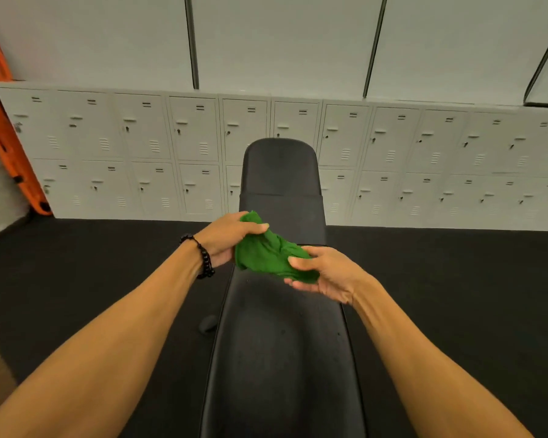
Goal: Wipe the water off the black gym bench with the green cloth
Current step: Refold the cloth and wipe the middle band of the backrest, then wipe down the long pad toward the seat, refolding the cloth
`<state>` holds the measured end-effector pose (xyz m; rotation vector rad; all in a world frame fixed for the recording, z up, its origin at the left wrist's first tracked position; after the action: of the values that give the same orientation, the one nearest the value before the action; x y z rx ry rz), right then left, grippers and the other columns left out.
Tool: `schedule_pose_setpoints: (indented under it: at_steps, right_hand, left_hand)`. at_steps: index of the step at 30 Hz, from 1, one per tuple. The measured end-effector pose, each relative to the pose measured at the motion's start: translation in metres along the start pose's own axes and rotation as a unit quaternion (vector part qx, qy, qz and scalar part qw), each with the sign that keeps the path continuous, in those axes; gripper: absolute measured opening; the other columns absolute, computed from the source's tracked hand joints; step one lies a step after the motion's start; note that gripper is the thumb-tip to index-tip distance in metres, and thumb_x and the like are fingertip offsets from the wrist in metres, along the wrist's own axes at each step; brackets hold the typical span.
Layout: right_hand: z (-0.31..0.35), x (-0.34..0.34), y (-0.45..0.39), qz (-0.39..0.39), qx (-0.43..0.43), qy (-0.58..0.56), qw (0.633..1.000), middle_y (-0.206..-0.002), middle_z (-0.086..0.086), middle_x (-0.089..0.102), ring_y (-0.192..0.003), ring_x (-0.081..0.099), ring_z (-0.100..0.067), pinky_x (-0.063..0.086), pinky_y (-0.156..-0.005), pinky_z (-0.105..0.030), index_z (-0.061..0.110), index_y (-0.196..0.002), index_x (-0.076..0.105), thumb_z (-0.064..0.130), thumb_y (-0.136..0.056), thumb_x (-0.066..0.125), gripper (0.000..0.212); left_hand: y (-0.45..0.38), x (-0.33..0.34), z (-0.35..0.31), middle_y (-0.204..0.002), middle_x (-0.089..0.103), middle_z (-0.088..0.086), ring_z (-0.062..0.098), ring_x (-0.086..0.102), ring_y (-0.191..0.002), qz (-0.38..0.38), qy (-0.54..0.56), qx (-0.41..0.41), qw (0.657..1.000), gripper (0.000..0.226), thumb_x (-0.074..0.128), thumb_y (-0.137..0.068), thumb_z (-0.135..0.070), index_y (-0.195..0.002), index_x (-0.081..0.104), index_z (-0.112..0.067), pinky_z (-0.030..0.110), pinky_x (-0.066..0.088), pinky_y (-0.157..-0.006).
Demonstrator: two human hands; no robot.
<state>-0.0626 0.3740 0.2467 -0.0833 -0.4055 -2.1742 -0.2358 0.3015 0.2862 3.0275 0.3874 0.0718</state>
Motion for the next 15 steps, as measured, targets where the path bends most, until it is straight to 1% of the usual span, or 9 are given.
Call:
schedule_pose_setpoints:
  at_steps: [2,4,6,7,8,9,11,13,15]
  right_hand:
    - [-0.003,-0.005,0.008,-0.076,-0.031,-0.003,0.997,-0.090,-0.013,0.072,-0.064,0.066,-0.018,0.054,-0.052,-0.024,0.005,-0.106,0.070,0.022,-0.092,0.068,0.023]
    - [-0.003,-0.008,0.013,-0.141,-0.060,-0.014,0.988,-0.078,-0.009,0.070,-0.059,0.062,-0.018,0.049,-0.050,-0.027,0.002,-0.104,0.071,0.039,-0.090,0.070,0.039]
    - [-0.005,-0.005,0.015,-0.141,-0.067,-0.045,0.987,-0.091,-0.011,0.076,-0.081,0.071,-0.024,0.058,-0.076,-0.039,0.002,-0.110,0.072,0.048,-0.089,0.068,0.050]
    - [-0.007,0.000,0.015,-0.126,-0.062,-0.067,0.988,-0.100,-0.012,0.076,-0.093,0.073,-0.026,0.057,-0.090,-0.045,0.004,-0.109,0.073,0.049,-0.089,0.067,0.050]
    - [-0.007,0.000,0.021,-0.113,-0.054,-0.082,0.989,-0.104,-0.013,0.076,-0.099,0.072,-0.026,0.054,-0.095,-0.048,0.005,-0.107,0.074,0.050,-0.089,0.067,0.049]
    - [-0.009,0.001,0.022,-0.103,-0.052,-0.103,0.988,-0.106,-0.014,0.075,-0.101,0.072,-0.027,0.054,-0.096,-0.048,0.004,-0.107,0.074,0.049,-0.088,0.068,0.049]
    - [-0.016,-0.003,0.024,-0.091,-0.059,-0.147,0.983,-0.112,-0.019,0.073,-0.105,0.070,-0.031,0.053,-0.096,-0.050,-0.001,-0.113,0.070,0.040,-0.086,0.072,0.049]
    - [-0.031,-0.009,0.025,-0.077,-0.065,-0.196,0.975,-0.120,-0.024,0.068,-0.111,0.067,-0.035,0.052,-0.098,-0.052,-0.005,-0.123,0.063,0.020,-0.085,0.073,0.046]
    - [-0.047,-0.020,0.019,-0.098,-0.053,-0.216,0.970,-0.118,-0.024,0.068,-0.110,0.067,-0.037,0.054,-0.095,-0.051,-0.006,-0.126,0.061,0.010,-0.086,0.069,0.043]
  left_hand:
    - [0.012,0.004,0.006,-0.102,0.070,0.013,0.027,0.070,-0.096,0.033,0.006,-0.023,0.999,0.017,0.069,-0.086,0.000,-0.097,0.061,-0.010,0.045,0.057,-0.088]
    - [0.024,0.010,0.013,-0.097,0.073,0.006,0.024,0.071,-0.095,0.055,-0.028,-0.043,0.997,0.038,0.071,-0.082,0.003,-0.115,0.060,-0.012,0.043,0.059,-0.083]
    - [0.033,0.024,0.016,-0.084,0.075,0.001,0.021,0.072,-0.090,0.087,-0.051,-0.062,0.993,0.044,0.072,-0.084,0.000,-0.124,0.060,-0.014,0.037,0.059,-0.078]
    - [0.035,0.031,0.018,-0.085,0.075,0.001,0.020,0.072,-0.091,0.108,-0.078,-0.062,0.989,0.041,0.072,-0.085,-0.004,-0.123,0.062,-0.012,0.035,0.058,-0.080]
    - [0.036,0.042,0.020,-0.093,0.076,0.004,0.021,0.072,-0.097,0.122,-0.112,-0.054,0.985,0.037,0.073,-0.086,-0.008,-0.121,0.064,-0.010,0.035,0.057,-0.086]
    - [0.036,0.049,0.024,-0.105,0.075,0.008,0.023,0.070,-0.104,0.130,-0.135,-0.051,0.981,0.034,0.072,-0.087,-0.012,-0.121,0.065,-0.007,0.037,0.055,-0.093]
    - [0.030,0.057,0.037,-0.119,0.070,0.014,0.028,0.065,-0.113,0.121,-0.104,-0.053,0.986,0.032,0.068,-0.090,-0.008,-0.121,0.063,-0.001,0.040,0.050,-0.101]
    - [0.020,0.062,0.050,-0.113,0.070,0.015,0.029,0.067,-0.108,0.103,-0.055,-0.055,0.992,0.023,0.066,-0.089,-0.003,-0.112,0.064,-0.003,0.039,0.053,-0.096]
    - [0.010,0.069,0.060,-0.096,0.072,0.008,0.022,0.070,-0.090,0.098,-0.047,-0.047,0.993,0.007,0.070,-0.088,-0.012,-0.093,0.066,-0.010,0.033,0.056,-0.081]
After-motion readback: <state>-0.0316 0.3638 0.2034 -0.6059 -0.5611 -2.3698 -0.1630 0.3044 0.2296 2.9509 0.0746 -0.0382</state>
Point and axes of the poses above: each hand's wrist, its own y-axis away from the middle knuckle, its own x-axis out of the palm, z = x × y, the point moved 5 cm from there along -y, towards the middle knuckle
